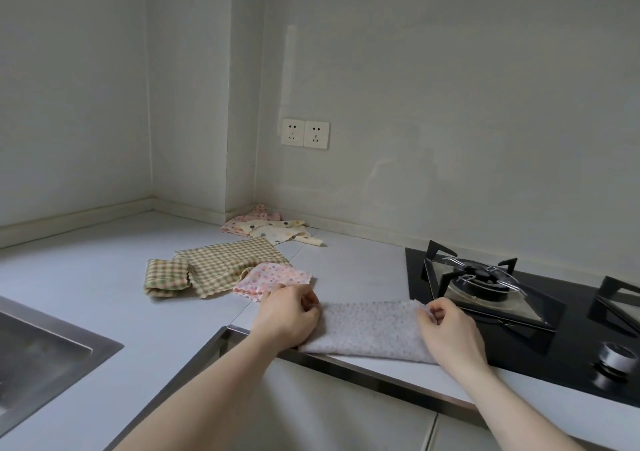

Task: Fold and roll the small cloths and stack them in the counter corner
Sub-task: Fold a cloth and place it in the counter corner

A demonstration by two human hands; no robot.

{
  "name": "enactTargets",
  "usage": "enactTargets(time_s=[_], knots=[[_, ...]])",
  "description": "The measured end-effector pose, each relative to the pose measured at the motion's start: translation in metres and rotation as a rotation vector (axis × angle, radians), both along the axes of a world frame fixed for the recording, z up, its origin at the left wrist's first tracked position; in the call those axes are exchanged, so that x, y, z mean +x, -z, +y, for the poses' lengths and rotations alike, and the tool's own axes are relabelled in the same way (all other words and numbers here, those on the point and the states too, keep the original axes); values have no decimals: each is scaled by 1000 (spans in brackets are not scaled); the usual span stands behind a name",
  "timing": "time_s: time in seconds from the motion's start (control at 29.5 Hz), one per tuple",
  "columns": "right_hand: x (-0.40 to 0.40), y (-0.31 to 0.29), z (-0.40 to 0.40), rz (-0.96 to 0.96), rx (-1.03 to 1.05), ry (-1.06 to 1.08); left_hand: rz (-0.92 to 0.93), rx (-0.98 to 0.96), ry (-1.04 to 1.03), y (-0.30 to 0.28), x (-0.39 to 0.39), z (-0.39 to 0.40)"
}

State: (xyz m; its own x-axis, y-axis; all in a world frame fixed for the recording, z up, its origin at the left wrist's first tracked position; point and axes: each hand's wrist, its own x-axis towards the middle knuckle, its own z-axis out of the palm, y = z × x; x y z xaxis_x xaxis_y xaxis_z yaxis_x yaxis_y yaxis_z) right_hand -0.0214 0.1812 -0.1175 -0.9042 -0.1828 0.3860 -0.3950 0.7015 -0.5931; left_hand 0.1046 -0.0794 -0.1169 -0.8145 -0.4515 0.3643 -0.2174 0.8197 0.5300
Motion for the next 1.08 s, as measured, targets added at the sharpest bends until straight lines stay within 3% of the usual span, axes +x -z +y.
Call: enactTargets(time_s=[0.1, 0.37, 0.74, 1.08], knots=[[6, -3, 3, -6, -145, -30, 32, 48, 4, -1, 3, -1], [1, -20, 0, -118, -290, -40, 50, 61, -31, -3, 4, 2], [13, -84, -37, -275, -226, -93, 29, 219, -10, -5, 5, -3], [57, -76, -99, -368, -252, -217, 23, 213, -7, -7, 5, -3]])
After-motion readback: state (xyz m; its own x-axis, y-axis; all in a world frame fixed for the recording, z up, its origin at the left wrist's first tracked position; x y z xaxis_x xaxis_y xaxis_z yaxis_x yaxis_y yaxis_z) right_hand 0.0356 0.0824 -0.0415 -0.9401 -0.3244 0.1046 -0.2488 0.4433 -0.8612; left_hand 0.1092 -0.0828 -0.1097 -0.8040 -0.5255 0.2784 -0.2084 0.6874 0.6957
